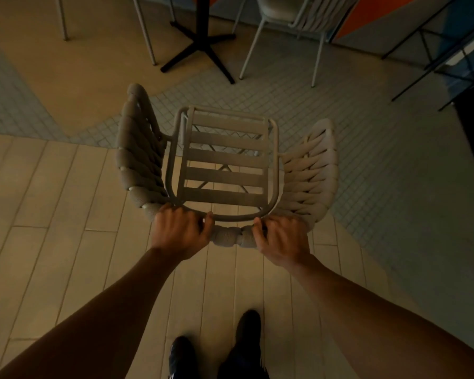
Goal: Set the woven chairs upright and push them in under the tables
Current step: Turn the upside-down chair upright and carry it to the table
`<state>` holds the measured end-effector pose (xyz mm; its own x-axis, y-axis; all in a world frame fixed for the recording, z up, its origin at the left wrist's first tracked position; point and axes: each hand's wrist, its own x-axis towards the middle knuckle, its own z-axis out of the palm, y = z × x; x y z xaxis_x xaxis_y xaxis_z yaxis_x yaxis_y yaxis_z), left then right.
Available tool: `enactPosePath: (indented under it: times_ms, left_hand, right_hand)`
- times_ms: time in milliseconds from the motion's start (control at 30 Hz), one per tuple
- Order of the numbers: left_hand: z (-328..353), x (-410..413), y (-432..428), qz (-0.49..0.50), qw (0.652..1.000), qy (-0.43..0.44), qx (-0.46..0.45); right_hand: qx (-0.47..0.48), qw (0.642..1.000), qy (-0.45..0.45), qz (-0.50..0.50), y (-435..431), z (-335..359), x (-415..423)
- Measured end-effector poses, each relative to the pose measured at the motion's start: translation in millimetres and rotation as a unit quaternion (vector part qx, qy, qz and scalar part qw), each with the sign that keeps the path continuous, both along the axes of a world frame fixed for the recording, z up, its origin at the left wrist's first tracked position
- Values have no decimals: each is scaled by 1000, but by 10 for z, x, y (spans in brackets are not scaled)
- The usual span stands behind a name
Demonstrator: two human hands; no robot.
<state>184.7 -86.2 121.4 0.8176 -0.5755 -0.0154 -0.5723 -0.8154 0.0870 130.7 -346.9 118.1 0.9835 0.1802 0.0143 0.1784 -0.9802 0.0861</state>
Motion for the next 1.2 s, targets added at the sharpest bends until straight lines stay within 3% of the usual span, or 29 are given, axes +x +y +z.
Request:
enactPosePath:
  times_ms: [100,267,467,567,800,1067,1200]
  left_hand:
    - [42,258,-60,60,998,12,-31]
    - [-14,558,-172,97,995,-7,4]
    - [43,917,-328,152,988,31,-18]
    - [74,1065,-404,182,982,35,-33]
    - [-22,1408,-425,187,982,28,-11]
    - [-102,1802,-382,181,983,10,10]
    - [-85,2085,-331,179,983,10,26]
  right_hand:
    - [-4,1000,-19,9,-52,-16,218]
    - [22,1000,-8,-5,-146,-19,649]
    - [77,997,-25,7,-251,-16,1077]
    - [57,998,-18,19,-316,-18,1289]
    - [27,999,-12,46,-400,-116,1687]
    - [85,995,-44,24,-378,-101,2075]
    - [40,999,-1,26,-311,-113,2325]
